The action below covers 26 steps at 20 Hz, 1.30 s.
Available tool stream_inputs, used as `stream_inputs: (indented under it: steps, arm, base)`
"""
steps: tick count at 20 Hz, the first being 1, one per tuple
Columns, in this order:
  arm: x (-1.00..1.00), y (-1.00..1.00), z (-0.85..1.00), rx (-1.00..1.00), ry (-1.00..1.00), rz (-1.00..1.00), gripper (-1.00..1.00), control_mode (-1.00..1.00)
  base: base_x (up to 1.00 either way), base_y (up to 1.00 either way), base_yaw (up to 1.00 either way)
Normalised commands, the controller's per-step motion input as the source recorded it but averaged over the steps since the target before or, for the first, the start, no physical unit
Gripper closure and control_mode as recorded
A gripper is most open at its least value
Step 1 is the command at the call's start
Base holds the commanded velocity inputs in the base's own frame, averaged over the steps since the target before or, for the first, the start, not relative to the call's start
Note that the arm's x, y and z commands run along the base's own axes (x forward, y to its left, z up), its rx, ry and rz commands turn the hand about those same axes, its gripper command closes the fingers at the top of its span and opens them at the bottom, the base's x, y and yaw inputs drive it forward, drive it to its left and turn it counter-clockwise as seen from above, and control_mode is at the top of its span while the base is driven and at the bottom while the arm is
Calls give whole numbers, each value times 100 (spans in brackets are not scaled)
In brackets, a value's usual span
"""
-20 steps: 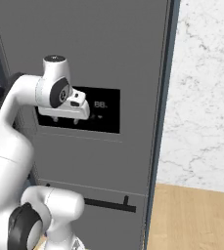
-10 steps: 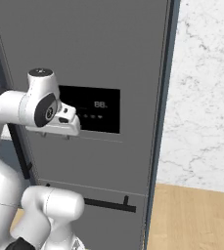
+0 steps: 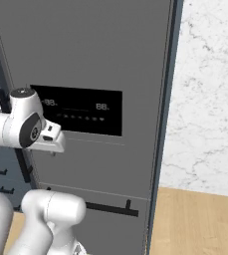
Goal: Grab a lemon wedge from the fridge and one ice cube from the ice bowl, and put them in the glass of lemonade.
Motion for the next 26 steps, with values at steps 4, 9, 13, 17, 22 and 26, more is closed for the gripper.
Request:
stream_inputs:
  steps: [4, 9, 13, 17, 22, 26]
  arm:
    - [-26, 100, -2, -10, -2, 0, -100, -100]
    - [0, 100, 0, -11, 0, 0, -100, -100]
    - [0, 34, 5, -6, 13, -3, -100, -100]
    - [0, -36, 7, 0, 4, 0, -100, -100]
    - [1, -58, 0, 0, 3, 2, -100, -100]
    - [6, -20, 0, 1, -1, 4, -100, -100]
  base:
    - [0, 0, 0]
    - [0, 0, 0]
    - [0, 0, 0]
    - [0, 0, 0]
    - [0, 0, 0]
    - [0, 0, 0]
